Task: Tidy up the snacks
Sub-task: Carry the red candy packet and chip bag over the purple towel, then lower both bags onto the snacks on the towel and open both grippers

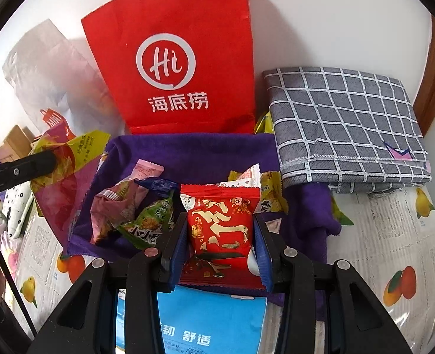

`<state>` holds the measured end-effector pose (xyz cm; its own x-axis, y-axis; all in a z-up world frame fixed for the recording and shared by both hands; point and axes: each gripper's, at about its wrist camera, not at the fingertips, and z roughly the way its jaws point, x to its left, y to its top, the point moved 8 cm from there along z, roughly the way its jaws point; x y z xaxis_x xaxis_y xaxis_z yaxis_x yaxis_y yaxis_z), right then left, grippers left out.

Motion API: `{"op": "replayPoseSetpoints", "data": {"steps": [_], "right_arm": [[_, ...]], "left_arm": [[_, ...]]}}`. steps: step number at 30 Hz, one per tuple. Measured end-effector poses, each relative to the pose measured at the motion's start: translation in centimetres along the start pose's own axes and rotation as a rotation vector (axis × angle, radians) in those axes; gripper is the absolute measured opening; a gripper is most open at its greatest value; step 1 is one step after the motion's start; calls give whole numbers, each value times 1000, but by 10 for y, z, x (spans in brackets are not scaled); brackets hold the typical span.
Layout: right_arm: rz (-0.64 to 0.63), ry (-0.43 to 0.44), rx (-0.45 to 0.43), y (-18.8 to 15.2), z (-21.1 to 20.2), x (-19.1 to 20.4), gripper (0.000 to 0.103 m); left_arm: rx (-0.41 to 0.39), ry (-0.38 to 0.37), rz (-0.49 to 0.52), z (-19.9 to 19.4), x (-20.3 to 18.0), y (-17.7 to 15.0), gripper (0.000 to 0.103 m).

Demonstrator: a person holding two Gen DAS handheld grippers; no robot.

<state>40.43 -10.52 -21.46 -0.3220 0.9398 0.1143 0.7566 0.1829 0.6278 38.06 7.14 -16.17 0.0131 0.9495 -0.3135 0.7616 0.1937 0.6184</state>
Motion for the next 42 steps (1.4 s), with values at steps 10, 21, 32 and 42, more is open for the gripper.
{"op": "replayPoseSetpoints", "data": {"steps": [10, 21, 32, 42], "right_arm": [[-15, 2, 20, 10, 16, -3, 42], [-62, -1, 46, 31, 38, 5, 42], [-100, -12, 98, 29, 67, 5, 42], [-72, -30, 123, 29, 75, -13, 42]], "left_arm": [[22, 4, -28, 15, 3, 5, 48], [41, 18, -70, 35, 7, 21, 48], [95, 43, -56, 59, 9, 10, 48], [126, 40, -46, 74, 5, 3, 48]]}}
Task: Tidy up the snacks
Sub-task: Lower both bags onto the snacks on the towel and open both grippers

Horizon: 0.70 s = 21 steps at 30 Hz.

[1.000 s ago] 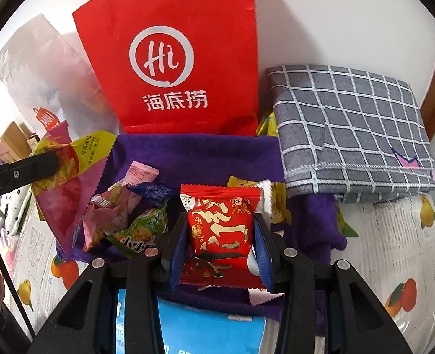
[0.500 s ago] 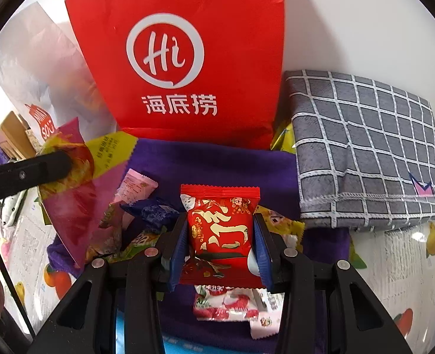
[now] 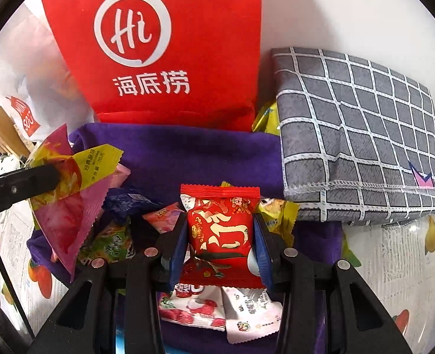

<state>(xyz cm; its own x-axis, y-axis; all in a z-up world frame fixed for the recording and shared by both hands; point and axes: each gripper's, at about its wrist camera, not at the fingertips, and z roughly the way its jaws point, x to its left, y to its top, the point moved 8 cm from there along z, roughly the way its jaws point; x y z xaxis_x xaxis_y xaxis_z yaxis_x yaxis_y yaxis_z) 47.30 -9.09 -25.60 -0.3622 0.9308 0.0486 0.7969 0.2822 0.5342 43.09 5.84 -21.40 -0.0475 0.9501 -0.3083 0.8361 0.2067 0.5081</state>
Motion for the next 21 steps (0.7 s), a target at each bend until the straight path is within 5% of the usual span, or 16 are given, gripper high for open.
{"op": "replayPoseSetpoints", "data": {"steps": [21], "right_arm": [[-38, -54, 66, -8, 11, -7, 42]], "left_arm": [[23, 8, -11, 32, 0, -4, 51]]}}
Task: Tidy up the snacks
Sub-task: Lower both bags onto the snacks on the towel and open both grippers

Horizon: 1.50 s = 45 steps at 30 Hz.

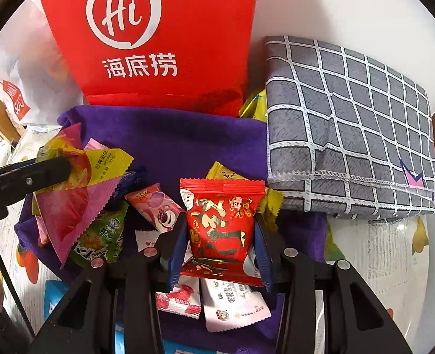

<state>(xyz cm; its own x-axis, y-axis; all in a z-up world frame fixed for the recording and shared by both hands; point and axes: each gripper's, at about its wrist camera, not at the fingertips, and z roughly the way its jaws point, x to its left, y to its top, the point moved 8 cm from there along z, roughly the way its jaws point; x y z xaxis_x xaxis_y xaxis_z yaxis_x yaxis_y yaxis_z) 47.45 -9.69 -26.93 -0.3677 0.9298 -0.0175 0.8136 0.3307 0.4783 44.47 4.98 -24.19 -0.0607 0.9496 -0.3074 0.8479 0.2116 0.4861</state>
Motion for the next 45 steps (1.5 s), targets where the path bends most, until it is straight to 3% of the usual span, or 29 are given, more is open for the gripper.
{"op": "replayPoseSetpoints", "data": {"steps": [5, 15, 25, 40, 45], "right_arm": [[4, -15, 18, -2, 4, -1, 43], [-4, -13, 29, -1, 12, 2, 51], [-8, -13, 26, -2, 1, -6, 58], [30, 41, -31, 6, -31, -21, 58], [33, 61, -34, 6, -38, -30, 48]], "left_arm": [[6, -7, -8, 3, 0, -1, 52], [33, -13, -36, 10, 7, -2, 64], [32, -37, -65, 7, 9, -1, 63], [-4, -49, -46, -7, -1, 4, 71], [-42, -52, -37, -19, -3, 9, 74]]}}
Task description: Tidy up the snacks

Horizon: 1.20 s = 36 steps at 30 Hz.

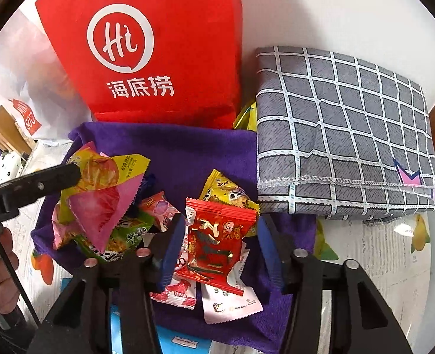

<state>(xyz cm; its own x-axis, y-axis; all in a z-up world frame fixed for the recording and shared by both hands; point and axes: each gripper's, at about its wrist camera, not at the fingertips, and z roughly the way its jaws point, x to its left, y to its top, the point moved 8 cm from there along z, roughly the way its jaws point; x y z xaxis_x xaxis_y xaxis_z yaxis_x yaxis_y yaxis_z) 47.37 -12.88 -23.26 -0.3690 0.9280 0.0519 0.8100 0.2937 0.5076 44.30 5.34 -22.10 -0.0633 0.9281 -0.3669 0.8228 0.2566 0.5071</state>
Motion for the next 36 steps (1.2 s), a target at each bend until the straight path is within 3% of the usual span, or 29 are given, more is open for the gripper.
{"op": "replayPoseSetpoints", "data": {"steps": [7, 14, 18, 28, 36], "right_arm": [[-5, 1, 23, -9, 4, 1, 23], [8, 7, 0, -5, -1, 8, 23], [26, 3, -36, -3, -17, 10, 23], [55, 14, -113, -22, -64, 32, 23], [87, -36, -172, -54, -121, 43, 28]], "left_arm": [[-21, 18, 10, -6, -2, 1, 74], [-3, 17, 27, -7, -12, -4, 73], [12, 62, 48, -15, -17, -7, 74], [2, 71, 39, -50, -21, -26, 74], [-56, 86, 64, -115, -30, -56, 74]]}}
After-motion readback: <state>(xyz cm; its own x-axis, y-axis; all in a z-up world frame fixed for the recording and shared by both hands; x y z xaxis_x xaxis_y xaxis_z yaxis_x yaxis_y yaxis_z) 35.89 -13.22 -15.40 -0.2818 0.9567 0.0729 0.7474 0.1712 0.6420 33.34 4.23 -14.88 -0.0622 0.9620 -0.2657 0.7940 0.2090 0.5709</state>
